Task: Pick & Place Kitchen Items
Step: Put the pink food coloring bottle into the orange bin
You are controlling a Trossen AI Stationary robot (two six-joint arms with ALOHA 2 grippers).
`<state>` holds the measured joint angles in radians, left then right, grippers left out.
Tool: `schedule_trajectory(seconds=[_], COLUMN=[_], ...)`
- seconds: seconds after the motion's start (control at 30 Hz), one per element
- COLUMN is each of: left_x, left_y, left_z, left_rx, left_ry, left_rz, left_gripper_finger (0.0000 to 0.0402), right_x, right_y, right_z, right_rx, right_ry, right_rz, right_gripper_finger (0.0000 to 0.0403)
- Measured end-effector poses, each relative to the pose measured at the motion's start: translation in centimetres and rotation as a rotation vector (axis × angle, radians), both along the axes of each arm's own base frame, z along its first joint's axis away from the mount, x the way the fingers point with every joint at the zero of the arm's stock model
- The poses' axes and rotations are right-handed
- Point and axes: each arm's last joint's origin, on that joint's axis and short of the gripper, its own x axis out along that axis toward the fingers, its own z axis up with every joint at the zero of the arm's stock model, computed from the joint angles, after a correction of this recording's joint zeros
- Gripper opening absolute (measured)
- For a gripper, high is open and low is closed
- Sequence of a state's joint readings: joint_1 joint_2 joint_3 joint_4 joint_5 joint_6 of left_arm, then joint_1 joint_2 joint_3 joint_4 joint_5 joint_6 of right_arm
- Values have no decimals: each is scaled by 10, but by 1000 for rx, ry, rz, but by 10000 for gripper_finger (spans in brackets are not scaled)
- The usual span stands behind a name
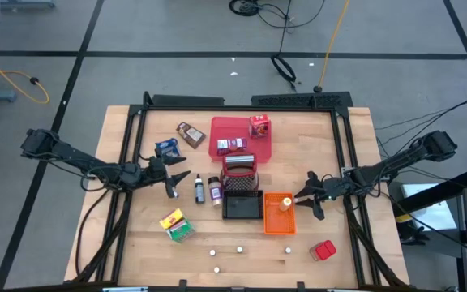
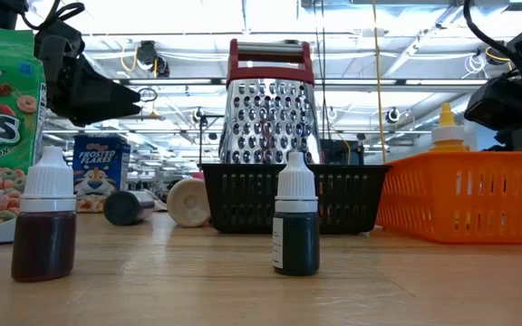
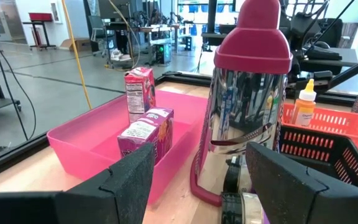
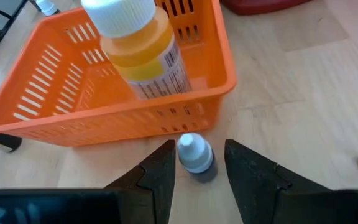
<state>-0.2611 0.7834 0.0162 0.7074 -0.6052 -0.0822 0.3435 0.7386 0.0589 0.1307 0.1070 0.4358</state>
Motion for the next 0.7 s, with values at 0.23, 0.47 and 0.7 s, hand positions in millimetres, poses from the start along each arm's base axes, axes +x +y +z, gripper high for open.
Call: schedule_trajectory(seconds=[0.23,0.47,0.7], left_x=[0,0,0], left_y=[0,0,0], left_z=[0,0,0], left_rx=[0,0,0], left_ry=[1,1,0], left_rz=[0,0,0], left_gripper_finger=[255,255,255], right_x=[2,2,2], right_y=[1,1,1], right_z=[-1,-3,-3], right_rx=[-2,-8,-9], right_ry=[-2,14,18], right_rz=[1,0,1], right_gripper_finger=[125,61,46])
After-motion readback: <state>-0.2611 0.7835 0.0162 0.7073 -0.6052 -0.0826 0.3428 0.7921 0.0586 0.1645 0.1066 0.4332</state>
